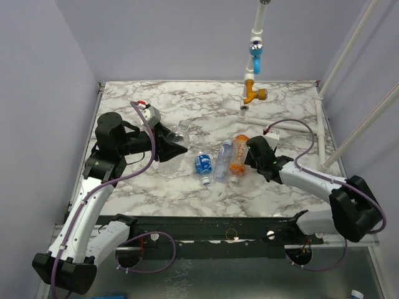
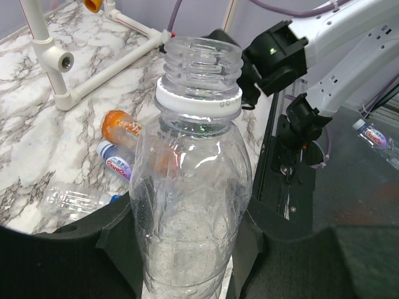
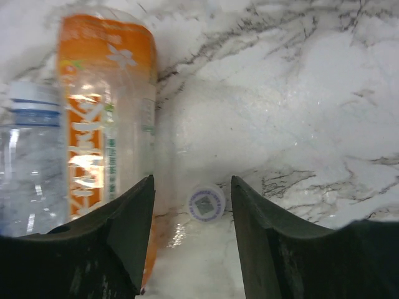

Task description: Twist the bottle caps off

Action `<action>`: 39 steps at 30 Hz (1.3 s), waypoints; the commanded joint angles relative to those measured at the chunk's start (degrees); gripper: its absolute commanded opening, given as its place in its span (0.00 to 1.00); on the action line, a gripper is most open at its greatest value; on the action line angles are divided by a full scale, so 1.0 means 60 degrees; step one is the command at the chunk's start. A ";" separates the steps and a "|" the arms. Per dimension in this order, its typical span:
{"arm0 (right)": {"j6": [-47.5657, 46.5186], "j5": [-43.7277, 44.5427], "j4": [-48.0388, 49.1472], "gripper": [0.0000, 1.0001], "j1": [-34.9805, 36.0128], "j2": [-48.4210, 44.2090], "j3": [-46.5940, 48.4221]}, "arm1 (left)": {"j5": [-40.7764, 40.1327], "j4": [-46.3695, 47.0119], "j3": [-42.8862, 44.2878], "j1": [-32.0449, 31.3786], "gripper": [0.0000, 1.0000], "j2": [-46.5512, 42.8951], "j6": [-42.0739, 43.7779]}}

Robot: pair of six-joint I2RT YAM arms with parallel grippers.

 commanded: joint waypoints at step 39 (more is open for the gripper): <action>-0.3007 -0.9029 0.3466 0.72 0.2804 0.0392 0.6834 | -0.0012 0.0020 0.0213 0.0003 0.18 0.0200 0.0037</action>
